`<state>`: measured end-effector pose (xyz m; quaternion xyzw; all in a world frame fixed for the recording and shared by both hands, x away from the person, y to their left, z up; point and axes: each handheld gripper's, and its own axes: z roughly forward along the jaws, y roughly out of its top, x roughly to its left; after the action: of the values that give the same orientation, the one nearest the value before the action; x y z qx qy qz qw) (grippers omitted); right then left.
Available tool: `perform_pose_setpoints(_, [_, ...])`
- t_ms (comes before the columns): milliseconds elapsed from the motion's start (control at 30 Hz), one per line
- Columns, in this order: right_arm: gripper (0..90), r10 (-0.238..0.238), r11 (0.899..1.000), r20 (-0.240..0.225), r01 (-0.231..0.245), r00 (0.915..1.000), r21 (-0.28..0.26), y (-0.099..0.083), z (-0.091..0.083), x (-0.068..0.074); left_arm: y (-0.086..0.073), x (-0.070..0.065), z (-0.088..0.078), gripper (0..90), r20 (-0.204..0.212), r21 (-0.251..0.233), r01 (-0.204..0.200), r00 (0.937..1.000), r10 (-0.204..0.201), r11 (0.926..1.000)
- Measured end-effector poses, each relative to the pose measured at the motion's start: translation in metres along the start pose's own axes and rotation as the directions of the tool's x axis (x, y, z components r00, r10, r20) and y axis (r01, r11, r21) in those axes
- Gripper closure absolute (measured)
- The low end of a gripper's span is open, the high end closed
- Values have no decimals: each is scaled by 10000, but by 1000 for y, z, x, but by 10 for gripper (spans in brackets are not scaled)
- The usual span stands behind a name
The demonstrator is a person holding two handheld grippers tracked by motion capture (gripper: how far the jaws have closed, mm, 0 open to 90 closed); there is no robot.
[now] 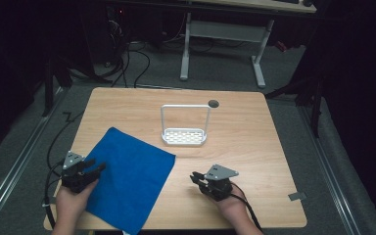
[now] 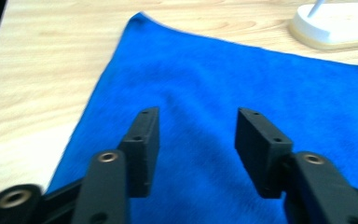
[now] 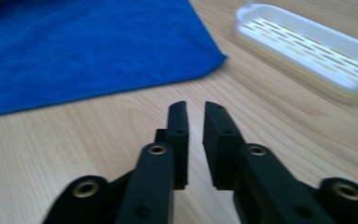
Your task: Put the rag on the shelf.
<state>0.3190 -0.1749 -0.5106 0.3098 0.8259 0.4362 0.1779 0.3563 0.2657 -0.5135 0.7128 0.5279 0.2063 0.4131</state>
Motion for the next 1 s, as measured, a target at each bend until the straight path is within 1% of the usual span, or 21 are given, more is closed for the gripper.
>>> perform_pose_setpoints(33, [883,-40,10000,-203,41,9998,68,4,6,5,0,2,-1,558,-131,16,38,9999,-38,10000])
perform_pose_setpoints(67, [900,-107,9997,-305,113,9995,203,8,12,10,0,4,-1,573,-208,9,82,9997,-82,10000])
perform_pose_setpoints(133, [900,-136,9986,-627,167,9979,500,16,26,18,0,6,-1,590,-215,47,87,9997,-86,10000])
perform_pose_setpoints(200, [900,-42,9969,-780,103,9969,780,22,40,24,0,6,-1,632,-229,113,-111,9997,114,9999])
perform_pose_setpoints(267, [900,-118,9941,-964,221,9953,1064,29,54,32,1,5,-1,656,-338,104,-390,9987,393,9992])
perform_pose_setpoints(300, [900,-118,9932,-1044,237,9945,1136,32,58,35,1,5,-2,668,-393,88,-511,9979,514,9987])
perform_pose_setpoints(333, [900,-245,9912,-1088,383,9938,1270,35,64,40,2,6,-2,673,-412,63,-539,9977,541,9985])
perform_pose_setpoints(367, [900,-339,9899,-1036,477,9940,1332,36,66,43,2,7,-3,672,-364,11,-512,9980,512,9987])
perform_pose_setpoints(400, [900,-384,9898,-1099,529,9932,1322,38,70,46,2,7,-3,669,-352,-19,-484,9982,484,9988])
perform_pose_setpoints(467, [900,-360,9896,-1128,512,9930,1347,39,72,46,2,8,-2,660,-344,-48,-461,9984,459,9989])
perform_pose_setpoints(500, [900,-267,9876,-1243,454,9919,1501,41,78,49,2,10,-2,660,-336,-32,-435,9985,434,9990])
perform_pose_setpoints(533, [900,-268,9864,-1258,466,9917,1579,41,79,50,2,10,-3,659,-338,-33,-423,9985,421,9991])
perform_pose_setpoints(600, [900,-458,9809,-1214,677,9915,1822,39,82,52,2,12,-3,657,-362,-80,-351,9987,348,9994])
perform_pose_setpoints(633, [900,-575,9793,-1213,795,9909,1859,36,83,52,2,12,-4,658,-344,-62,-365,9988,362,9993])
perform_pose_setpoints(733, [900,-477,9789,-1137,691,9924,1925,34,79,51,2,12,-5,653,-370,-116,-303,9989,299,9995])
perform_pose_setpoints(767, [900,-532,9782,-1115,743,9923,1942,34,78,50,2,12,-5,653,-342,-94,-288,9990,285,9995])
perform_pose_setpoints(867, [900,-534,9772,-1056,737,9930,1989,32,74,47,2,11,-4,651,-272,-24,-323,9991,322,9995])
perform_pose_setpoints(1000, [900,-479,9764,-897,656,9948,2056,21,57,36,2,3,2,648,69,322,-511,9987,509,9982])
